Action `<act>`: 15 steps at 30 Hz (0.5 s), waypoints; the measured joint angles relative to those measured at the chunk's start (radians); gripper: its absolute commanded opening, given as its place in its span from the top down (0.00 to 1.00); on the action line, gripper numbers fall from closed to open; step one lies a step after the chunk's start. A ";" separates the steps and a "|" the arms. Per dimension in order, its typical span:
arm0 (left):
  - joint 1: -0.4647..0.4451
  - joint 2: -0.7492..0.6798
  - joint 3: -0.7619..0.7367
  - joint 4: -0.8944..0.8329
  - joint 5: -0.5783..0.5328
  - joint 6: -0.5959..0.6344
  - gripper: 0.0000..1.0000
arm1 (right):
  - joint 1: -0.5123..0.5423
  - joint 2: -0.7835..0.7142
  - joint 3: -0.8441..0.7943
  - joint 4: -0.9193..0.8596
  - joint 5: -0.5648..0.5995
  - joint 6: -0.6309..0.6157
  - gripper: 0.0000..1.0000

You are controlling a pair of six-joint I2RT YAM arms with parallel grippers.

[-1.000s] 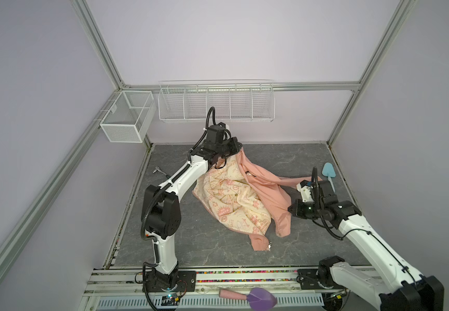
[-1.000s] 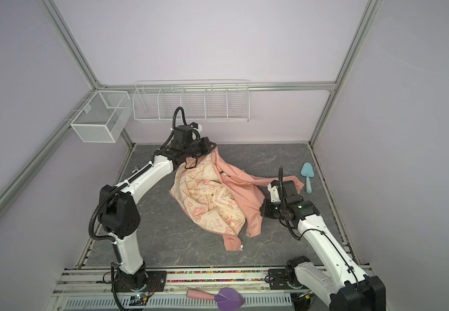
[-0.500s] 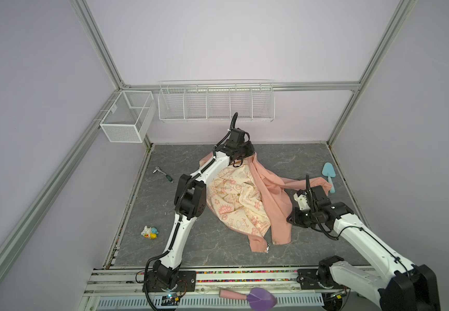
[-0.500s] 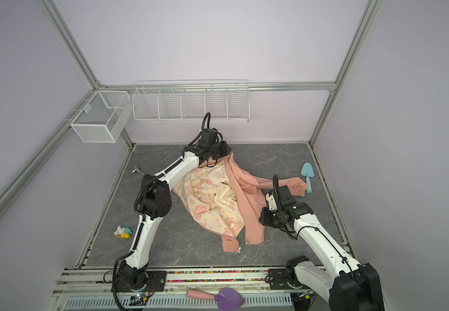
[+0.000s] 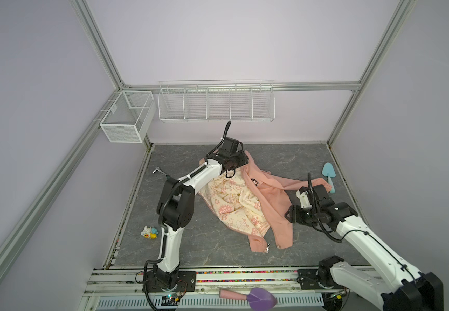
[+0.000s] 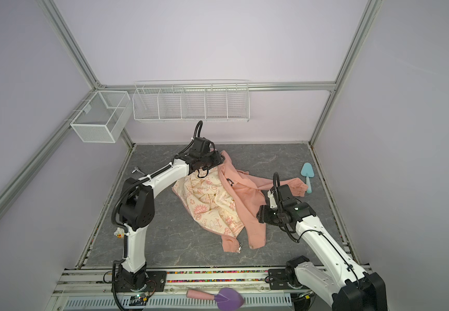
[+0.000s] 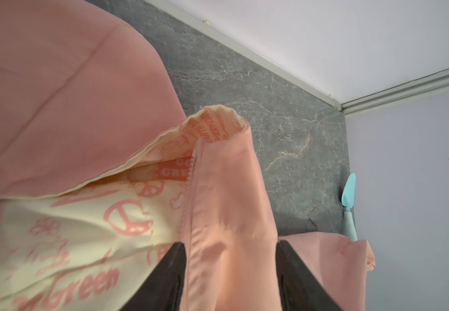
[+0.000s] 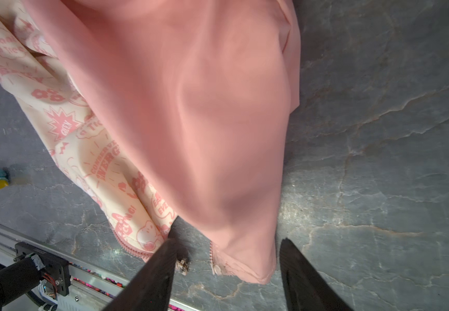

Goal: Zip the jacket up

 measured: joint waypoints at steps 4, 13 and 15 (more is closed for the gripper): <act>0.000 -0.173 -0.177 0.037 -0.041 -0.002 0.41 | 0.027 -0.011 0.017 -0.002 0.021 0.000 0.31; 0.115 -0.437 -0.446 -0.005 -0.055 -0.006 0.41 | 0.216 0.036 0.090 -0.017 0.118 0.001 0.30; 0.176 -0.503 -0.548 -0.008 -0.046 -0.019 0.40 | 0.268 0.061 0.104 -0.016 0.146 0.002 0.30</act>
